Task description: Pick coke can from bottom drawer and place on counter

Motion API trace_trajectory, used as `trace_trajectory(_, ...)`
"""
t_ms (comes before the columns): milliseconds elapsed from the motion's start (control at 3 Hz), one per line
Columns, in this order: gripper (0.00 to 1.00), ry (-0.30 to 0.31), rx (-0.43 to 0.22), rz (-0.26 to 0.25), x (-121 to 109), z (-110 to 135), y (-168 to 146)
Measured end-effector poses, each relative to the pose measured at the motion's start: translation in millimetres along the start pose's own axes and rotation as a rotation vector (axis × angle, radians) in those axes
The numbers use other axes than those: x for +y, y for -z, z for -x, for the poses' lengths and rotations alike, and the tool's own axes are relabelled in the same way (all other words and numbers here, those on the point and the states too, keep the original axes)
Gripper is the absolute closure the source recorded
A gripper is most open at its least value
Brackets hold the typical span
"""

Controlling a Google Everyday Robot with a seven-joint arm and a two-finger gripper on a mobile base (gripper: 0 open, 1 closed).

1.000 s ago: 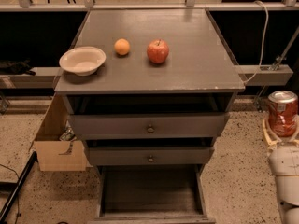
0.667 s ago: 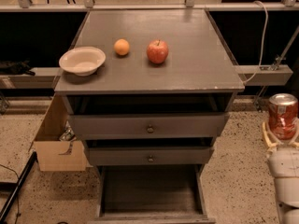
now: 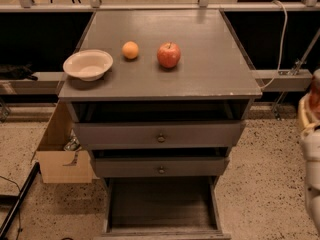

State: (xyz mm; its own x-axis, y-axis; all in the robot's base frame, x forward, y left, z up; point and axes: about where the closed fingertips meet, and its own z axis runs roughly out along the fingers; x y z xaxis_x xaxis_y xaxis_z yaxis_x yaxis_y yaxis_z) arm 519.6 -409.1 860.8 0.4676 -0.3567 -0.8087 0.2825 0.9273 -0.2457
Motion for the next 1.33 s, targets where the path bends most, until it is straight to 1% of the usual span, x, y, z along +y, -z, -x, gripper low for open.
trace_trajectory(333, 1.00, 0.072, -0.115, 0.019, -12.7, 50.1, -50.7)
trace_trajectory(667, 1.00, 0.161, -0.250, 0.078, -7.1, 111.4, -84.6)
trace_trajectory(1000, 1.00, 0.165, -0.282, 0.064, -20.7, 134.3, -83.7)
trace_trajectory(1333, 1.00, 0.164, -0.279, 0.065, -19.5, 132.6, -83.8)
